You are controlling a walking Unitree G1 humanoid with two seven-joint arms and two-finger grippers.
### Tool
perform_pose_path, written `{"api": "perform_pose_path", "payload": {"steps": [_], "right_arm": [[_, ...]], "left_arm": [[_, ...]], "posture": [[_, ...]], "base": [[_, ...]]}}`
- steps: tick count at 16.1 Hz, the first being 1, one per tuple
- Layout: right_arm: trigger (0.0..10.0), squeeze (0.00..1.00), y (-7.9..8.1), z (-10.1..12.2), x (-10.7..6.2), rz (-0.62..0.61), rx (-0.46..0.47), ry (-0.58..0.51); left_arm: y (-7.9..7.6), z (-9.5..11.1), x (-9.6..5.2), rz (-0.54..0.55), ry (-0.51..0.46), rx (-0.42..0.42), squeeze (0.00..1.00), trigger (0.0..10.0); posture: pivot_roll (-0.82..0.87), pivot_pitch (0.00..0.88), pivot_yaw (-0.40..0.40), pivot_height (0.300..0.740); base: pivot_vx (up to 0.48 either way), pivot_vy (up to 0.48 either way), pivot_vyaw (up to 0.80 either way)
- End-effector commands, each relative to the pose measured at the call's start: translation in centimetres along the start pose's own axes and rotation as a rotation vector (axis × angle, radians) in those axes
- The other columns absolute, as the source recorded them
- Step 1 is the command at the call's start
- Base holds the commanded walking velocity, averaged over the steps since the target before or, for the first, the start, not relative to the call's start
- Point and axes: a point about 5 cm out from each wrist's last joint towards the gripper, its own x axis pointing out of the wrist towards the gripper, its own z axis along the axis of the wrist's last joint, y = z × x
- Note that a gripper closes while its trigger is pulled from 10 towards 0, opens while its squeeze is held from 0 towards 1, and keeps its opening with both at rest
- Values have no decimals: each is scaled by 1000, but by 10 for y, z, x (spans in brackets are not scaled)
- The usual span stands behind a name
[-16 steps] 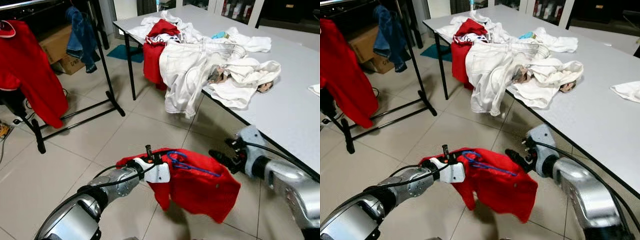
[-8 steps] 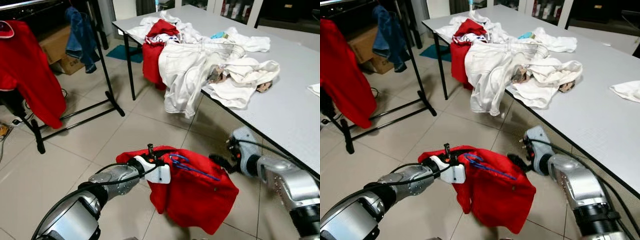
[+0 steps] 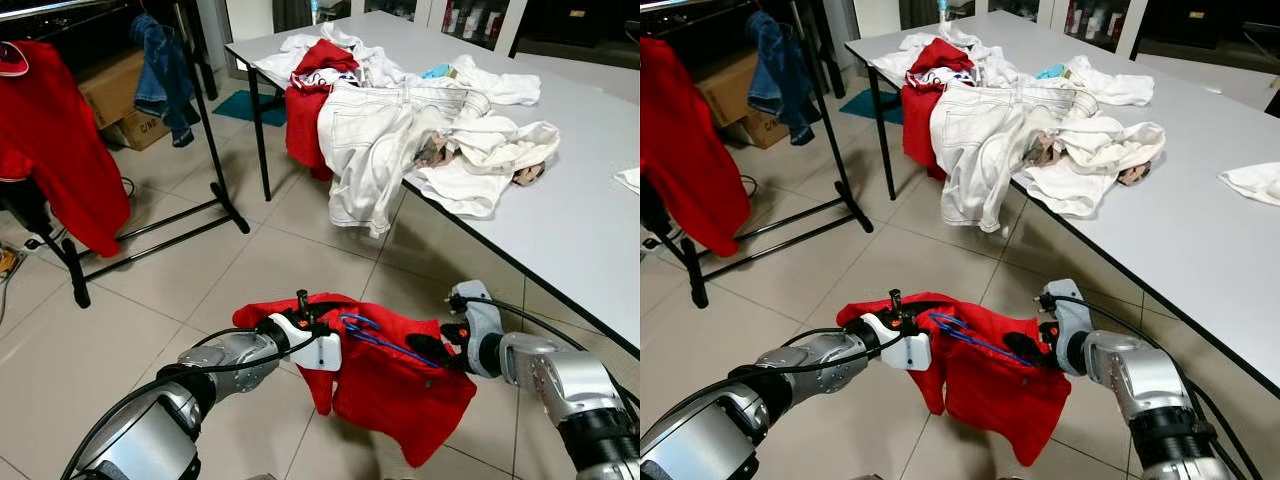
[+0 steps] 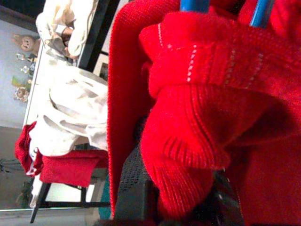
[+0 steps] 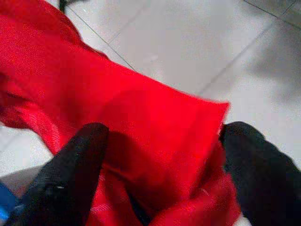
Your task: Hang hanger
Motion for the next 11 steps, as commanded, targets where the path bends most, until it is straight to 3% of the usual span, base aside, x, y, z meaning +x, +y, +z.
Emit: {"api": "perform_pose_path", "payload": {"steps": [1,4,7,9,11], "right_arm": [[0,0,3,8,0,38,14,-38],[0,0,8,19,-1,106,34,-109],[0,0,17,20,-6,186,-37,-124],[0,0,12,16,-5,140,-64,-100],[431,0,-2,13,-2,0,-108,-64]], "left_arm": [[10,1,3,42,-17,25,0,10000],[10,2,4,42,-20,30,0,10000],[9,2,3,41,-26,38,0,10000],[9,2,3,40,-27,42,0,10000],[9,3,3,39,-30,47,0,10000]], "posture": [[-155,0,39,740],[-151,0,37,740],[-151,0,35,740],[-151,0,35,740],[-152,0,34,740]], "base": [[0,0,0],[0,0,0],[0,0,0],[0,0,0],[0,0,0]]}}
